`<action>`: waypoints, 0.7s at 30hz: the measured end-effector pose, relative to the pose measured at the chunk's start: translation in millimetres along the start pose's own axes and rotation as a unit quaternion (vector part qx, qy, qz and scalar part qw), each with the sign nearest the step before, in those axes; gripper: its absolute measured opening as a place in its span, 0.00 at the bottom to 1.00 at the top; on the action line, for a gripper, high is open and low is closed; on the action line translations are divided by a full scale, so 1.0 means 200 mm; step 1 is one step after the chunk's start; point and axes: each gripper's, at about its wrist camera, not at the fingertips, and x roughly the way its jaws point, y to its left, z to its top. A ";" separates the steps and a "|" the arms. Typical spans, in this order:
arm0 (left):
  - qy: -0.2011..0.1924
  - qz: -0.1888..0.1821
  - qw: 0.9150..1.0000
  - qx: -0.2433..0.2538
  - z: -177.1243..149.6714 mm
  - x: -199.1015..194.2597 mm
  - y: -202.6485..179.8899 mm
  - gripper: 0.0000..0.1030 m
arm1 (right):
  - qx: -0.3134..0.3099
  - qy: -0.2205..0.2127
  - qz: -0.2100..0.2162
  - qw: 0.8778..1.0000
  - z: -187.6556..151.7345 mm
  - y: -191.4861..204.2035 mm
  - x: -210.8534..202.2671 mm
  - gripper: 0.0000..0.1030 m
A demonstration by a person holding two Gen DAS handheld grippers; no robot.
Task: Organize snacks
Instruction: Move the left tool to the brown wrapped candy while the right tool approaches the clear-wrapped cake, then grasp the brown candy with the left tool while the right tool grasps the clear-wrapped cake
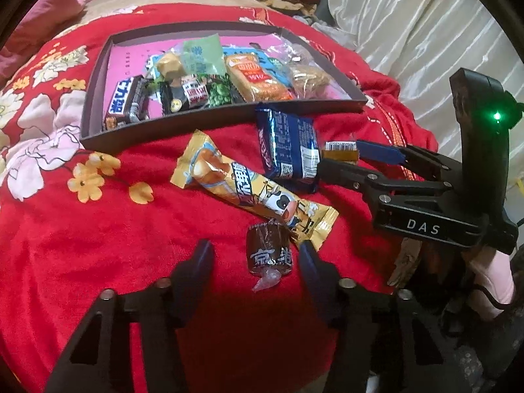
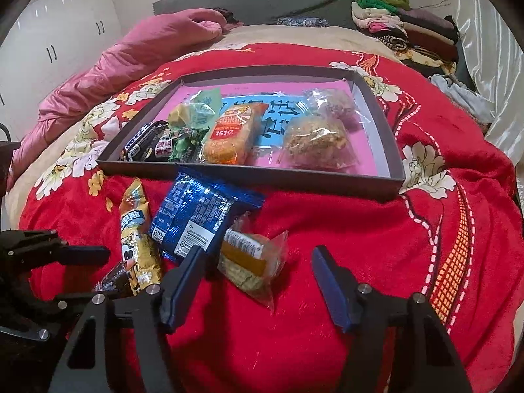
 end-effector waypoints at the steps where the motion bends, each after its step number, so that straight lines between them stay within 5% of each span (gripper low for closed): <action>1: 0.001 0.001 1.000 -0.001 0.00 0.00 0.00 0.47 | -0.003 -0.001 0.000 1.000 0.00 0.00 0.00 0.66; 7: 0.003 -0.001 1.000 -0.006 0.00 0.02 0.02 0.46 | -0.005 0.000 0.005 1.000 -0.01 -0.02 0.00 0.61; 11: 0.004 -0.002 1.000 -0.007 0.00 0.02 0.02 0.46 | -0.007 0.004 0.004 1.000 -0.02 -0.03 0.00 0.49; 21: 0.005 0.006 1.000 -0.012 0.01 0.04 0.02 0.46 | -0.005 0.002 0.003 1.000 0.02 0.00 0.05 0.49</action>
